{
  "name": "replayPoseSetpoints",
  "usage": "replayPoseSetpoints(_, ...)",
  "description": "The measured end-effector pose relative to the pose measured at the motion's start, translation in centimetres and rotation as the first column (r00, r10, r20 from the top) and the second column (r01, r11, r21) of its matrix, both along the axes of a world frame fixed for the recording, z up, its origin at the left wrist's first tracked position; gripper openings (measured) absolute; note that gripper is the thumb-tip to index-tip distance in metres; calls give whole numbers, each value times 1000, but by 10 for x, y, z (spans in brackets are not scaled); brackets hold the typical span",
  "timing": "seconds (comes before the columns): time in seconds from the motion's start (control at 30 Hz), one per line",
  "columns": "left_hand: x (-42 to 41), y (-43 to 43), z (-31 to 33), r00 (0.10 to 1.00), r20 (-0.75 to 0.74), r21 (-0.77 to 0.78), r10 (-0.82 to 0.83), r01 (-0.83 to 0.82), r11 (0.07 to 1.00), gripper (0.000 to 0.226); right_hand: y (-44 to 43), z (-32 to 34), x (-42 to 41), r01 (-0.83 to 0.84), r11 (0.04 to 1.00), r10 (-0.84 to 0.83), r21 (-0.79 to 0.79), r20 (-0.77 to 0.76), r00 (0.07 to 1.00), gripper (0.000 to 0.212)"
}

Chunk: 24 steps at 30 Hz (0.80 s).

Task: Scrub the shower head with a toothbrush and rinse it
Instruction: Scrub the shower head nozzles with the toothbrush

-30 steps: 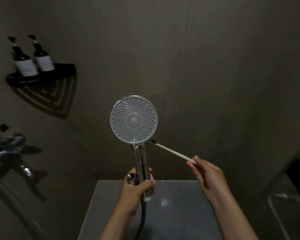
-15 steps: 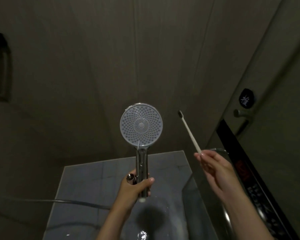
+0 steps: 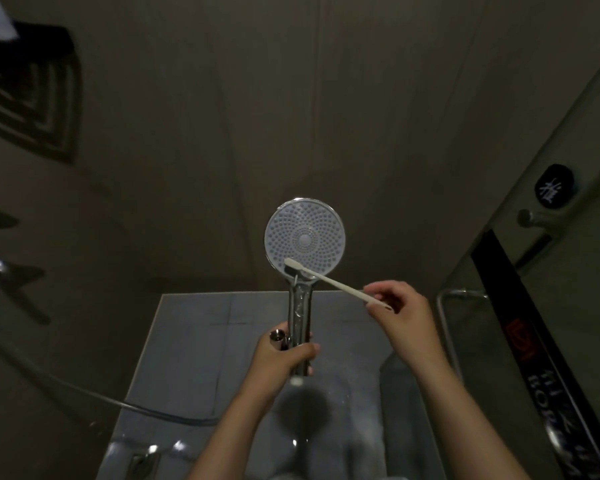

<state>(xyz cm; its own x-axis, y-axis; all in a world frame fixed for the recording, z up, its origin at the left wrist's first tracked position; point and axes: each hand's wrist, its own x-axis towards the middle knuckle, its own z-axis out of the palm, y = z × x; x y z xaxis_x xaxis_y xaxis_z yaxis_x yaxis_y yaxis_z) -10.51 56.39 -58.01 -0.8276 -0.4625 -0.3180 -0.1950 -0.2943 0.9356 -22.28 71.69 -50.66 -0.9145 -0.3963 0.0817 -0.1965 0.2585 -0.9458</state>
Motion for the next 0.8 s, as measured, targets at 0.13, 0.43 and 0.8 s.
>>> replayPoseSetpoints(0.13, -2, -4, 4, 1000, -7, -55, -4, 4, 998, 18, -10, -4, -5, -42, 989, 65, 144, -156, 986, 16)
replayPoseSetpoints(0.43, -9, -4, 6, 997, 34, -99, -72, 75, 992, 20, -19, -9, -20, -181, 933, 228, 312, -120, 966, 16)
replayPoseSetpoints(0.8, -11, -12, 14, 999, -1, -54, -49, 49, 997, 19, -25, 6, -46, 135, 881, 60, 453, -390, 919, 24)
